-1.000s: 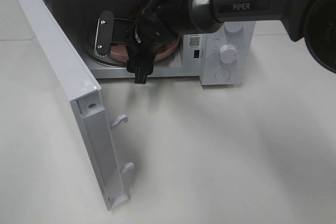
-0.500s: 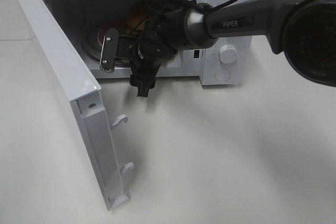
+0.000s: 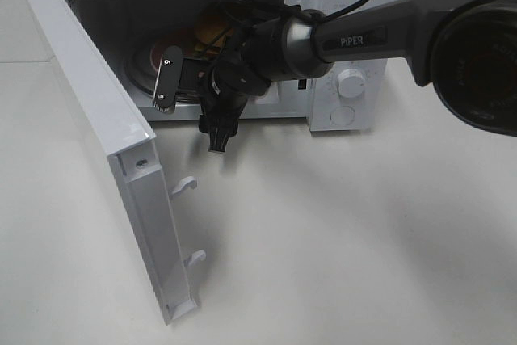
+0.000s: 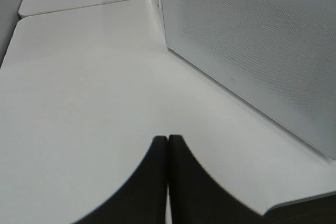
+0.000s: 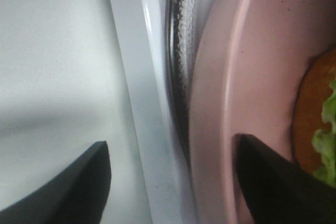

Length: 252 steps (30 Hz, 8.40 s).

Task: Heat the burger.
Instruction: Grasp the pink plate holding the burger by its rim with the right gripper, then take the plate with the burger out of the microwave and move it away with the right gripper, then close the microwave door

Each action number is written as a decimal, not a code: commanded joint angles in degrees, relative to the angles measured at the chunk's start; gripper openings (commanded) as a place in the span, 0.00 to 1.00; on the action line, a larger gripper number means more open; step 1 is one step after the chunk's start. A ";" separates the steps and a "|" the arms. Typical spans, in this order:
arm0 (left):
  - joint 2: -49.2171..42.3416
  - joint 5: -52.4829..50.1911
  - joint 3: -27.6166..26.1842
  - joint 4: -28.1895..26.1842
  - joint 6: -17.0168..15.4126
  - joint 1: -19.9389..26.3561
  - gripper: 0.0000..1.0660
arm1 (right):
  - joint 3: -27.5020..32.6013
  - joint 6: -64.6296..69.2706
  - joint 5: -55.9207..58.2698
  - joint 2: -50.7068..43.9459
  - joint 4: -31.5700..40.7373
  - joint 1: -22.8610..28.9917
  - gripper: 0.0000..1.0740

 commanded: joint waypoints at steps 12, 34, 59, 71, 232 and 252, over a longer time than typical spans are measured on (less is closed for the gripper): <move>-1.09 -0.86 0.11 0.06 -0.40 0.11 0.00 | -0.52 0.63 4.24 0.00 0.29 -0.17 0.00; -1.09 -0.86 0.11 0.06 -0.40 0.11 0.00 | -0.52 -9.63 9.68 -2.58 4.98 0.00 0.00; -1.09 -0.86 0.11 0.06 -0.46 0.11 0.00 | 2.81 -30.77 13.69 -9.74 15.53 2.64 0.00; -1.09 -0.86 0.11 0.06 -0.46 0.11 0.00 | 17.07 -37.53 4.41 -18.11 15.41 2.64 0.00; -1.15 -0.86 0.11 0.00 -0.40 0.11 0.00 | 59.82 39.02 12.32 -56.84 27.22 -19.48 0.74; -1.15 -0.86 0.11 0.00 -0.40 0.11 0.00 | 59.82 39.53 25.95 -72.42 19.65 -19.54 0.72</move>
